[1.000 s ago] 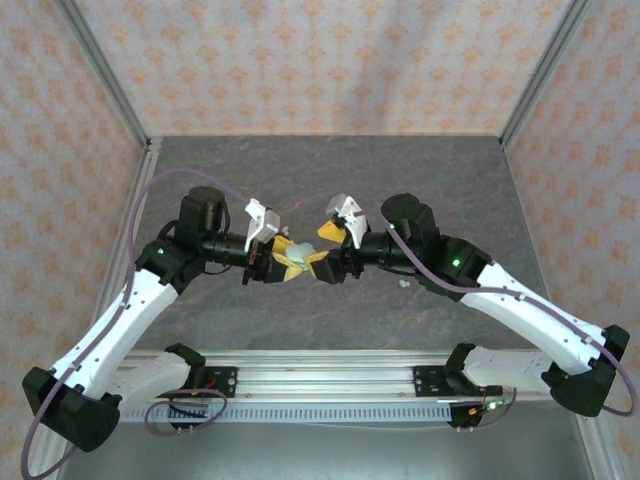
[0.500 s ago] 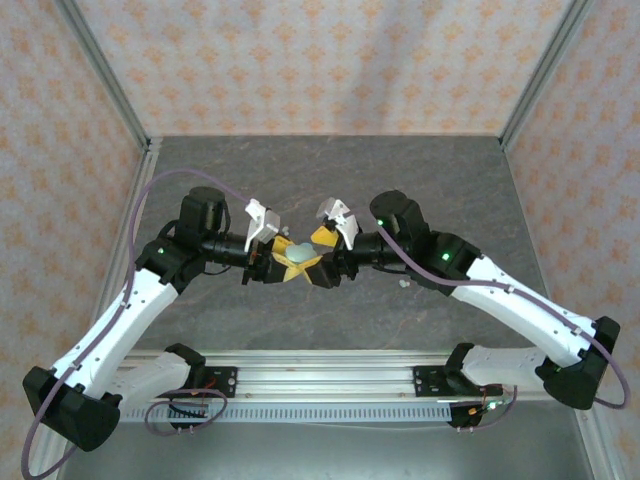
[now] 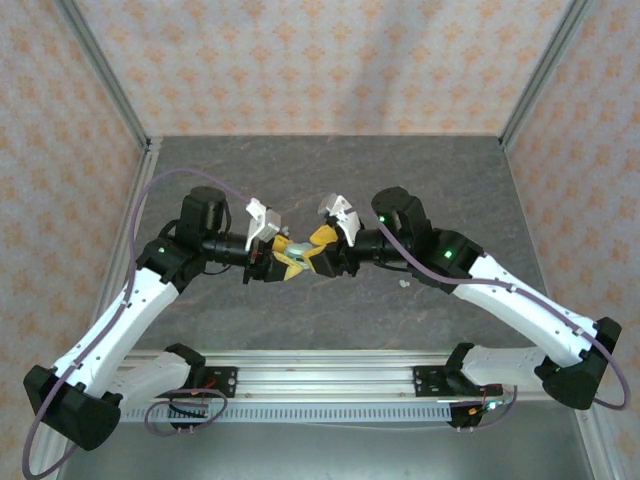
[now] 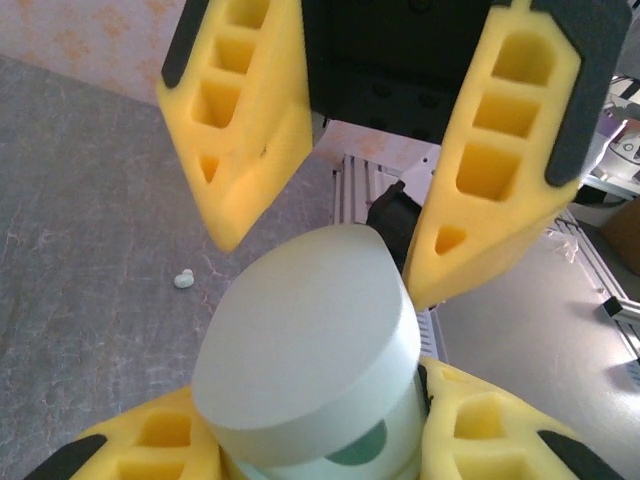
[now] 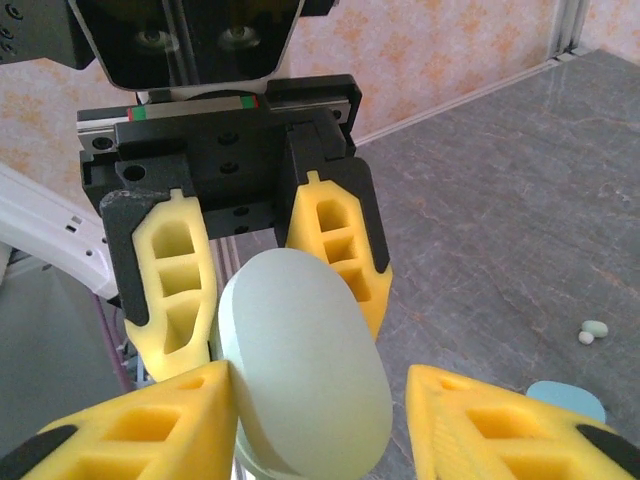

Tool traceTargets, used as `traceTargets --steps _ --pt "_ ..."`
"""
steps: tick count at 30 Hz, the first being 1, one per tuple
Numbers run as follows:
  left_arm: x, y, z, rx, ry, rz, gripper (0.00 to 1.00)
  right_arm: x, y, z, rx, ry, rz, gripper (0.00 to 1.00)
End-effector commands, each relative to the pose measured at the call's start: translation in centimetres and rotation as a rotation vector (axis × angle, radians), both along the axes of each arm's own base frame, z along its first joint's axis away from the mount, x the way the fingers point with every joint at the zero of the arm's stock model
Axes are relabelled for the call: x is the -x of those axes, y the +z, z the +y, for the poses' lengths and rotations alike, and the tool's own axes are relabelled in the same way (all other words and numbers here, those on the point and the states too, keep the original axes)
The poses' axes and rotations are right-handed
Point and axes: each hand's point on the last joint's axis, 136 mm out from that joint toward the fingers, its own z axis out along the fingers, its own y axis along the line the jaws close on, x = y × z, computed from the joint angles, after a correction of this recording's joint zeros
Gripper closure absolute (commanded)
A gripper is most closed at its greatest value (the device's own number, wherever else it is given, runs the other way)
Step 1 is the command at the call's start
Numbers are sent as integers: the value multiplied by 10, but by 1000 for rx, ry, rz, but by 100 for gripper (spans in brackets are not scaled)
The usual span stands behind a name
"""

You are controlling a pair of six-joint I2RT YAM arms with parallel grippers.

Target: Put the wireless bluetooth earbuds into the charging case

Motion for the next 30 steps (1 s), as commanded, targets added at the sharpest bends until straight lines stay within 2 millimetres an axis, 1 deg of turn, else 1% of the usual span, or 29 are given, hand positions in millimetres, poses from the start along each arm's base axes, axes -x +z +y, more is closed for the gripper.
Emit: traceTargets --steps 1,4,8,11,12,15,17,24,27,30 --pt "13 25 -1 57 -66 -58 94 -21 -4 -7 42 -88 -41 56" --pt "13 26 -2 59 -68 -60 94 -22 -7 -7 53 -82 -58 56" --pt "14 27 -2 62 -73 -59 94 -24 -9 -6 67 -76 -78 47" --pt "14 28 -2 64 -76 -60 94 -24 -8 -6 70 -71 -95 46" --pt "14 28 -2 65 -75 -59 94 -27 -17 -2 89 -68 -84 46" --pt "15 29 -2 67 -80 -62 94 -31 -20 -1 102 -70 -94 46" --pt "15 30 -2 67 -80 -61 94 -34 -22 0 112 -81 -102 48" --pt "16 30 -2 69 -86 -63 94 -41 -17 -2 108 -118 -134 58" --pt "16 30 -2 69 -89 -63 94 -43 -14 -3 101 -130 -140 58" --pt "17 31 -2 68 -92 -64 94 -42 -15 -2 99 -124 -135 56"
